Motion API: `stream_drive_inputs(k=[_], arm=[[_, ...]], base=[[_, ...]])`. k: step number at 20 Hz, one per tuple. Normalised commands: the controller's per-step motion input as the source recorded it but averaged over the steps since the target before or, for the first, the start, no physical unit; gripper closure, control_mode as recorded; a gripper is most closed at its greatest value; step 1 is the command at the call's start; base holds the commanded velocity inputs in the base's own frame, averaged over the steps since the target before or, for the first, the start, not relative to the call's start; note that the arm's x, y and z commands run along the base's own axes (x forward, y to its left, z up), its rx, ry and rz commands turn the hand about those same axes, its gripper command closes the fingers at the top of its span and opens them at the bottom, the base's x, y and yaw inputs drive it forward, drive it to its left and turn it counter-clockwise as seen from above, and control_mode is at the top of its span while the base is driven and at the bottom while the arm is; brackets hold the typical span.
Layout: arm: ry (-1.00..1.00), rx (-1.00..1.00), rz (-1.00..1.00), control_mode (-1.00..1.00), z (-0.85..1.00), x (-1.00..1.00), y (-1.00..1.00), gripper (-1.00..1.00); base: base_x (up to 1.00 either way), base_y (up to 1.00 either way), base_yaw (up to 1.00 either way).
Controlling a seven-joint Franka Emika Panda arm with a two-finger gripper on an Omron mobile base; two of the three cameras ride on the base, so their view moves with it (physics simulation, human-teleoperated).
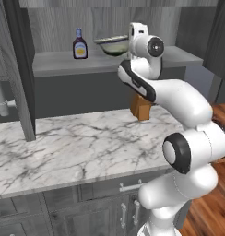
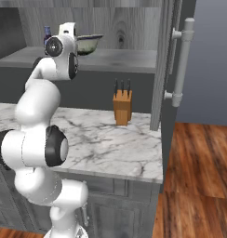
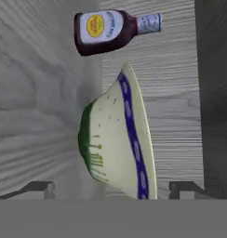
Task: Pick the mug and place it in the sink. Pick the bowl and place it in the open cabinet and then close the cabinet.
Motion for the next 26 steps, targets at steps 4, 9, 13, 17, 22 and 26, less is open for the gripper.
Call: stream_drive_inputs(k=[4, 9, 13, 17, 22, 26], arm=[[-0.23, 0.00, 0.00, -1.00, -0.14, -1.00, -0.02, -1.00], [-0.33, 0.00, -0.04, -1.00, -0.03, -1.00, -0.05, -1.00], [-0.33, 0.00, -0.05, -1.00, 0.29, -0.93, -0.03, -1.00], [0.02, 0.04, 0.00, -1.00, 0.53, -0.95, -0.05, -1.00], [0.17, 0.08, 0.00, -1.00, 0.14, -0.94, -0.05, -1.00], [0.28, 0.06, 0.00, -1.00, 0.31, -0.71, -0.12, -1.00]], base=[[0.00, 0.00, 0.00], [0.00, 0.00, 0.00], [0.00, 0.00, 0.00], [0.00, 0.00, 0.00], [0.00, 0.00, 0.00], [0.00, 0.00, 0.00]])
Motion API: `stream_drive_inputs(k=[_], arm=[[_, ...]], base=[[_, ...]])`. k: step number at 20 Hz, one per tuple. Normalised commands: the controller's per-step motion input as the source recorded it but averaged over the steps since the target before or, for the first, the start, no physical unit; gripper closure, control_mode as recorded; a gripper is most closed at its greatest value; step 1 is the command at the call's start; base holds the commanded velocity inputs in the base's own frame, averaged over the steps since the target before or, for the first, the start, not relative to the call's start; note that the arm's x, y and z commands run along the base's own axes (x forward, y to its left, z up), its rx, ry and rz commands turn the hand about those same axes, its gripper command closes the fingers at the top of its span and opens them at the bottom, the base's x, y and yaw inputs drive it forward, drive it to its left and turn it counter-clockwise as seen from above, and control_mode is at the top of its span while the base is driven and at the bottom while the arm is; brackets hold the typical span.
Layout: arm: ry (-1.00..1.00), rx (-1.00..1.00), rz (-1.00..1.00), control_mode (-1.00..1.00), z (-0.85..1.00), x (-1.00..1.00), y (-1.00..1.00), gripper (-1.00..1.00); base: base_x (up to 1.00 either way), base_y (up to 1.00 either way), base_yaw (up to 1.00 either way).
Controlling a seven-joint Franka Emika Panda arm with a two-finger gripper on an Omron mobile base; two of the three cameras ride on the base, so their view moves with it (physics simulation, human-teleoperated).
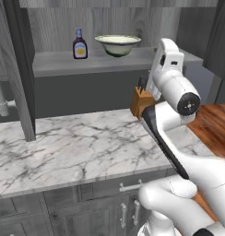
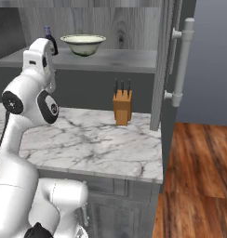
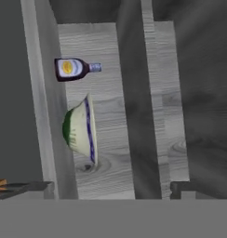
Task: Pick the mug and place it in the sink. Pick the bowl and place it in the open cabinet and then close the cabinet.
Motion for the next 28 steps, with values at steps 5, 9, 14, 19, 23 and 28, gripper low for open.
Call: stream_drive_inputs(k=[5, 9, 14, 19, 23, 28], arm=[[0.29, 0.06, 0.00, -1.00, 0.50, -0.60, -0.18, -1.00], [0.12, 0.02, 0.00, -1.00, -0.08, -0.57, -0.17, -1.00], [0.00, 0.00, 0.00, -1.00, -0.51, -0.67, -0.17, -1.00], [-0.01, 0.00, 0.00, -1.00, -0.16, -0.40, -0.27, -1.00], [0.01, 0.06, 0.00, -1.00, 0.01, -0.28, -0.27, -1.00], [0.12, 0.08, 0.00, -1.00, 0.01, -0.39, -0.35, -1.00]], base=[[0.00, 0.00, 0.00], [0.00, 0.00, 0.00], [0.00, 0.00, 0.00], [0.00, 0.00, 0.00], [0.00, 0.00, 0.00], [0.00, 0.00, 0.00]])
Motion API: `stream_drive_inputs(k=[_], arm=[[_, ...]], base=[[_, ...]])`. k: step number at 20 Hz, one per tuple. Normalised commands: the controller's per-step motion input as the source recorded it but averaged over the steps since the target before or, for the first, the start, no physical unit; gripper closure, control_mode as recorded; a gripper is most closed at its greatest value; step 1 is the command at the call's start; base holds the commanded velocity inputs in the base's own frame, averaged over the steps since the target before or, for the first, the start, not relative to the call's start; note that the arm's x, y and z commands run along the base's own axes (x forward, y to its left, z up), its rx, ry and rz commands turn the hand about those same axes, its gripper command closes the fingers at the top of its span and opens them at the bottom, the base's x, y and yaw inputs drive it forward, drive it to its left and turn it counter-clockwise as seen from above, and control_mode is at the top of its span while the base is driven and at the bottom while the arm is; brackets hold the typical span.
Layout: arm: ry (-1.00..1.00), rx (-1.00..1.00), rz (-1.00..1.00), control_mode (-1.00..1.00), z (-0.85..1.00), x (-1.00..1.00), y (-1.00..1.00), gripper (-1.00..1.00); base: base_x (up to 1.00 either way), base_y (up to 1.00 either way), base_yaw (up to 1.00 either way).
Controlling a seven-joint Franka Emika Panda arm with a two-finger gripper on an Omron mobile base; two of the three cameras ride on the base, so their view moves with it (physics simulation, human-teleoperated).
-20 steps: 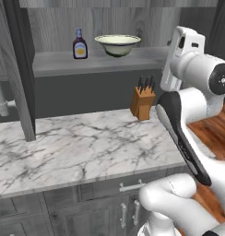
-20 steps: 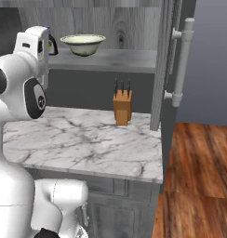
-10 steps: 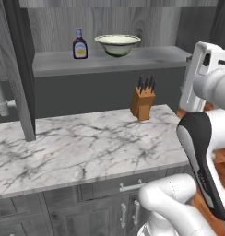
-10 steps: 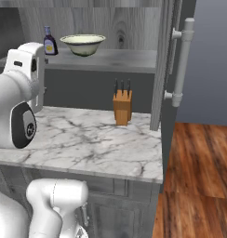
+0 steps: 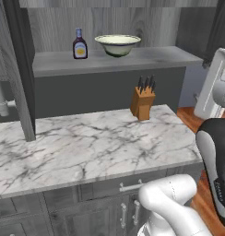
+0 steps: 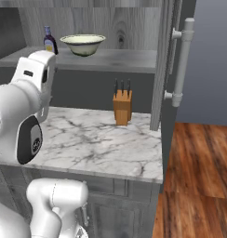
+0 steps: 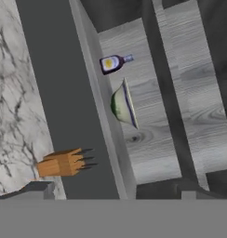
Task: Pick the mug and place it in the sink. Pick the bowl and place it in the open cabinet and then close the cabinet.
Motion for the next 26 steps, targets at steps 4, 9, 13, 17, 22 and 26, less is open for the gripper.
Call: stream_drive_inputs(k=[4, 9, 13, 17, 22, 26], arm=[[0.11, 0.06, 0.00, -1.00, 0.00, -0.47, -0.32, -1.00], [0.01, 0.01, 0.00, -1.00, 0.00, -0.60, -0.20, -1.00], [0.00, 0.00, 0.00, -1.00, 0.00, -0.51, -0.16, -1.00], [0.00, 0.00, -0.02, -1.00, 0.00, -0.49, -0.24, -1.00], [0.00, 0.00, -0.02, -1.00, 0.00, -0.53, -0.27, -1.00], [0.00, 0.05, -0.01, -1.00, 0.00, -0.32, -0.56, -1.00]], base=[[0.00, 0.00, 0.00], [0.00, 0.00, 0.00], [0.00, 0.00, 0.00], [0.00, 0.00, 0.00], [0.00, 0.00, 0.00], [0.00, 0.00, 0.00]])
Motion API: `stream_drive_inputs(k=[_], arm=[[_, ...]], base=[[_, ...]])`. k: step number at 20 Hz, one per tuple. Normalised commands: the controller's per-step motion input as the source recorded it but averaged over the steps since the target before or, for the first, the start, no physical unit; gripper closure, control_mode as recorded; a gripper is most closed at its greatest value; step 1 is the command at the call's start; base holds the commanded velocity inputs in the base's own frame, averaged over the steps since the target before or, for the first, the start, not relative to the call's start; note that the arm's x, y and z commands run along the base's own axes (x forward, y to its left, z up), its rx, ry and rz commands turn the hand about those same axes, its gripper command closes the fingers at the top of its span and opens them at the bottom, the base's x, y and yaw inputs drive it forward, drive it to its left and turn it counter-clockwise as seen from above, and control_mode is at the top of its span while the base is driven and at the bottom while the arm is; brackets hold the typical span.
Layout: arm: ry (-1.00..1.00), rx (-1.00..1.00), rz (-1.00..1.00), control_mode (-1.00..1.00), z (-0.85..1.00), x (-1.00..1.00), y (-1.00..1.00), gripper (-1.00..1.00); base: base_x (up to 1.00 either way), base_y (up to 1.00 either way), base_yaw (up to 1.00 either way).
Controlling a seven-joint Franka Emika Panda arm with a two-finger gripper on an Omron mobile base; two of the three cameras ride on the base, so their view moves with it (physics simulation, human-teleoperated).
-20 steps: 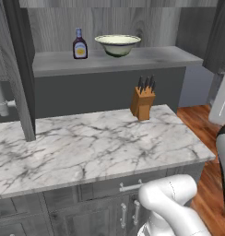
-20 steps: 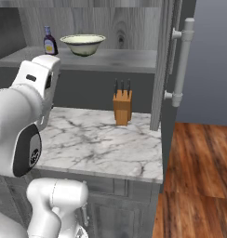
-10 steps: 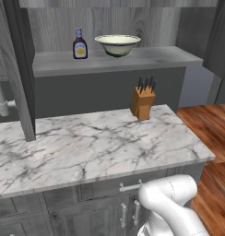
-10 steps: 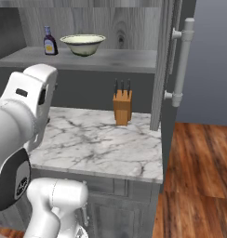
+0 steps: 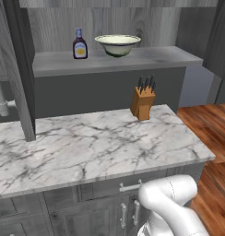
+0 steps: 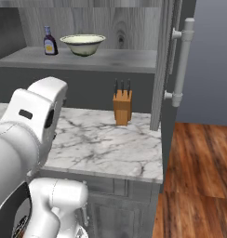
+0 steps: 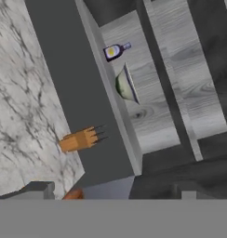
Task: Pick the mug and place it in the sink. Pick the bowl and place it in the open cabinet and then close the cabinet.
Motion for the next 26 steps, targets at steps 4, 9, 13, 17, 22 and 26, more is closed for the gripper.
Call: stream_drive_inputs(k=[4, 9, 13, 17, 22, 26], arm=[[0.00, 0.08, 0.00, -1.00, 0.00, -0.08, -0.69, -1.00], [0.00, 0.08, 0.00, -1.00, 0.00, -0.15, -0.69, -1.00], [0.00, 0.08, 0.00, -1.00, 0.00, -0.31, -0.59, -1.00], [0.00, 0.07, 0.00, -1.00, 0.00, -0.41, -0.46, -1.00], [0.01, 0.09, 0.00, -1.00, 0.00, -0.06, -0.58, -1.00], [0.01, 0.10, 0.01, -1.00, 0.00, 0.00, -0.66, -1.00]], base=[[0.00, 0.00, 0.00], [0.00, 0.00, 0.00], [0.00, 0.00, 0.00], [0.00, 0.00, 0.00], [0.00, 0.00, 0.00], [0.00, 0.00, 0.00]])
